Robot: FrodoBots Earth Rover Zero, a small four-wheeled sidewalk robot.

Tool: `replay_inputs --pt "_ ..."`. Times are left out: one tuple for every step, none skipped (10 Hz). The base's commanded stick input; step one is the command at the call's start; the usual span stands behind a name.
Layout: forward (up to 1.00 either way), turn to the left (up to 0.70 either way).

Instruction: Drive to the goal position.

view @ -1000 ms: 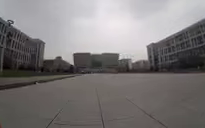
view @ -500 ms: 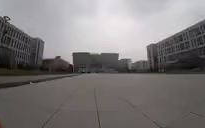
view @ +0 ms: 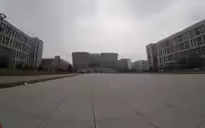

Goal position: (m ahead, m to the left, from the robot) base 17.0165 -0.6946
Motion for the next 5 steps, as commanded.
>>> replay_inputs --pt "0.7 0.33" --pt "0.7 0.34" --pt "0.7 0.34" --pt "0.7 0.07" --pt "0.7 -0.01"
